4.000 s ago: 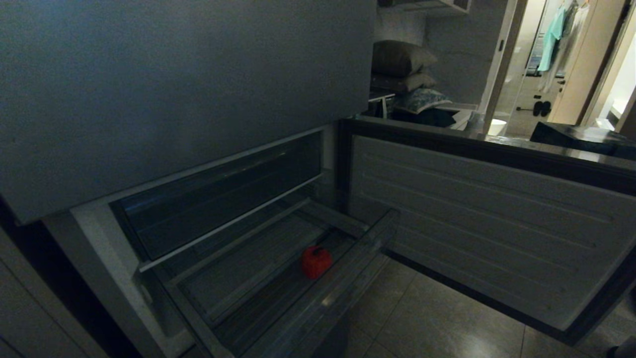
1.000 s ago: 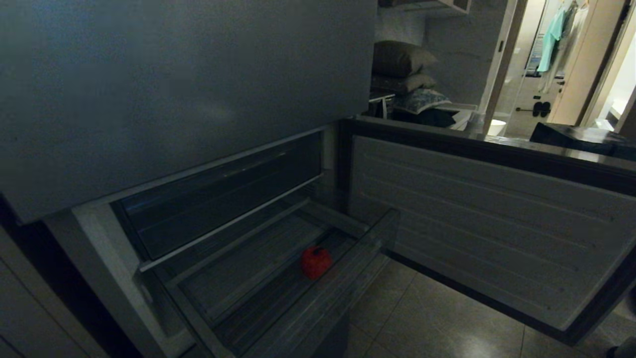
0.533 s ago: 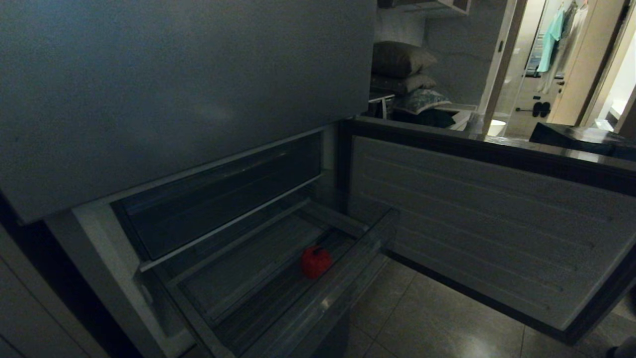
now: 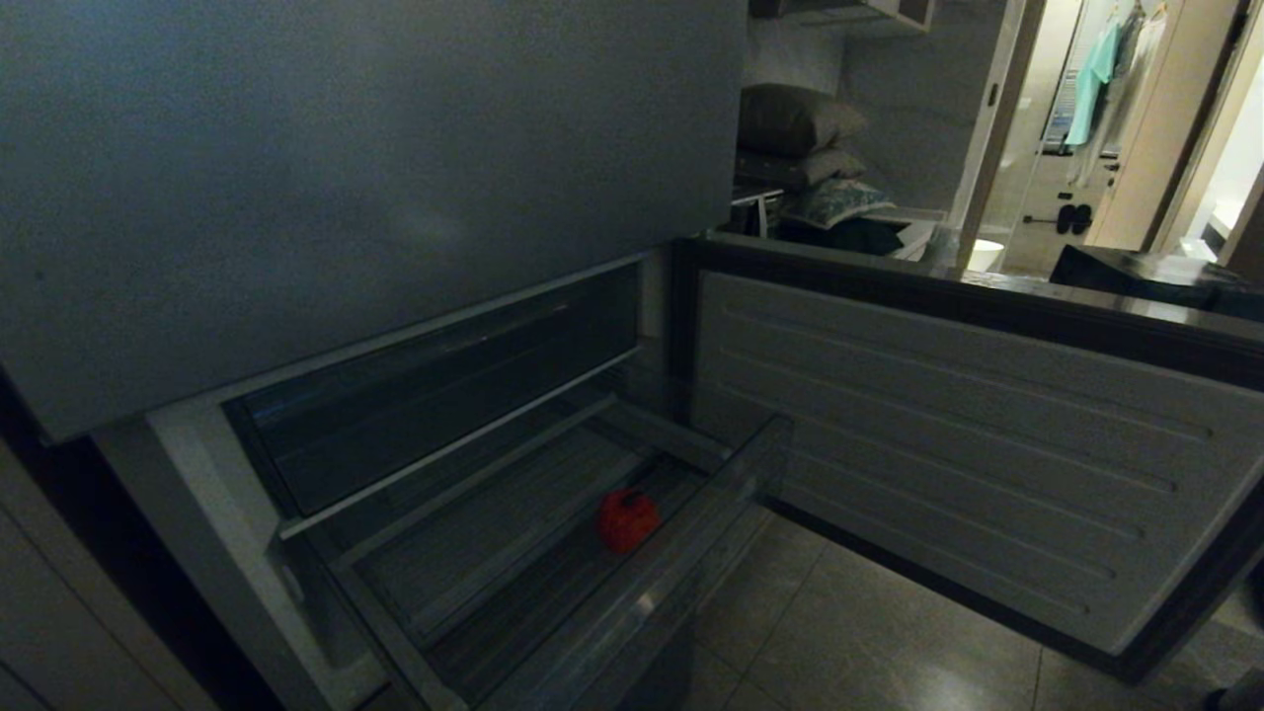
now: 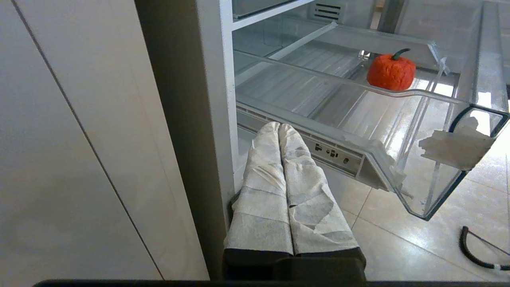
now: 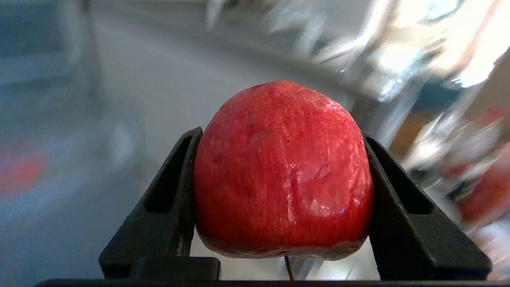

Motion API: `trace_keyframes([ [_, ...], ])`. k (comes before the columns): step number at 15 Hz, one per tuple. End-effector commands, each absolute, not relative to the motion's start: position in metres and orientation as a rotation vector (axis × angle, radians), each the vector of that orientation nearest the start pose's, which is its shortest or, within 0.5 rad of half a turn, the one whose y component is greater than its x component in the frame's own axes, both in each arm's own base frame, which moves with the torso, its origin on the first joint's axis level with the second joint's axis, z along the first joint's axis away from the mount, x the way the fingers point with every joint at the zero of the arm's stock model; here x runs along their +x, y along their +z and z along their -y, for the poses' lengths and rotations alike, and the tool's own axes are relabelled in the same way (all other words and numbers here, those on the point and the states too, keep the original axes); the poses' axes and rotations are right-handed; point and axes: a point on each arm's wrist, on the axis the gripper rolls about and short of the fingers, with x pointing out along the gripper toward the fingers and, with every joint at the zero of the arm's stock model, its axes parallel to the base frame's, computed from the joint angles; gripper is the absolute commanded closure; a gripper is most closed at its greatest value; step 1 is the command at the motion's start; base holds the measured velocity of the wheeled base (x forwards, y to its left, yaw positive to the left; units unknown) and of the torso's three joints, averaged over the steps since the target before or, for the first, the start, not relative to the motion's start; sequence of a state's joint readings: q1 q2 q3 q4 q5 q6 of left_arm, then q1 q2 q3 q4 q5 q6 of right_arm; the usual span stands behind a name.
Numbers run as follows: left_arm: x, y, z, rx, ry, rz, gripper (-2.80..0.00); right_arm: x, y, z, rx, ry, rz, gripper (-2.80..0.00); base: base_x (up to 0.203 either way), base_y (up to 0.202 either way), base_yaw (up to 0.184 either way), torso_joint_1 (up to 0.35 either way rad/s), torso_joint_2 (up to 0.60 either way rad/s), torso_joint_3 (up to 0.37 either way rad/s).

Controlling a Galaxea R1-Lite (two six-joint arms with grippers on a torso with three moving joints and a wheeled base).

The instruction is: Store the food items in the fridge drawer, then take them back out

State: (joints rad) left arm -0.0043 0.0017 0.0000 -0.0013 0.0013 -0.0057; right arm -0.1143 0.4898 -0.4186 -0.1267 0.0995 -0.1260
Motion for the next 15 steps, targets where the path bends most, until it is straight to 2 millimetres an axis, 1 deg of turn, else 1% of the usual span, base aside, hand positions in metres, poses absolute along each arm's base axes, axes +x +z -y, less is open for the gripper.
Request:
trace_keyframes([
  [1, -0.023, 0.076, 0.000, -0.006, -0.003, 0.000, 0.00, 0.003, 0.155, -0.002, -0.130, 0.030, -0.005, 0.00, 0.000, 0.000, 0.000, 0.000, 0.00, 0.000],
  [2, -0.023, 0.076, 0.000, -0.006, -0.003, 0.000, 0.00, 0.000, 0.123, -0.002, -0.128, 0.046, -0.067, 0.00, 0.000, 0.000, 0.000, 0.000, 0.00, 0.000],
  [3, -0.023, 0.076, 0.000, -0.006, -0.003, 0.000, 0.00, -0.005, 0.097, -0.002, -0.126, 0.060, -0.101, 0.00, 0.000, 0.000, 0.000, 0.000, 0.00, 0.000],
  [4, -0.023, 0.076, 0.000, -0.006, -0.003, 0.000, 0.00, -0.011, 0.083, -0.001, -0.115, 0.055, -0.093, 0.00, 0.000, 0.000, 0.000, 0.000, 0.00, 0.000],
  [5, -0.023, 0.076, 0.000, -0.006, -0.003, 0.000, 0.00, -0.017, 0.079, -0.001, -0.117, 0.046, -0.033, 0.00, 0.000, 0.000, 0.000, 0.000, 0.00, 0.000],
  [7, -0.023, 0.076, 0.000, -0.006, -0.003, 0.000, 0.00, -0.023, 0.076, 0.000, -0.089, 0.031, 0.006, 0.00, 0.000, 0.000, 0.000, 0.000, 0.00, 0.000],
  [8, -0.023, 0.076, 0.000, -0.006, -0.003, 0.000, 0.00, -0.023, 0.076, 0.000, -0.029, 0.018, 0.003, 0.00, 0.000, 0.000, 0.000, 0.000, 0.00, 0.000],
  [9, -0.023, 0.076, 0.000, -0.006, -0.003, 0.000, 0.00, -0.023, 0.075, 0.000, -0.015, 0.011, 0.002, 0.00, 0.000, 0.000, 0.000, 0.000, 0.00, 0.000],
  [15, -0.023, 0.076, 0.000, -0.006, -0.003, 0.000, 0.00, -0.023, 0.075, 0.000, -0.006, 0.008, 0.002, 0.00, 0.000, 0.000, 0.000, 0.000, 0.00, 0.000],
])
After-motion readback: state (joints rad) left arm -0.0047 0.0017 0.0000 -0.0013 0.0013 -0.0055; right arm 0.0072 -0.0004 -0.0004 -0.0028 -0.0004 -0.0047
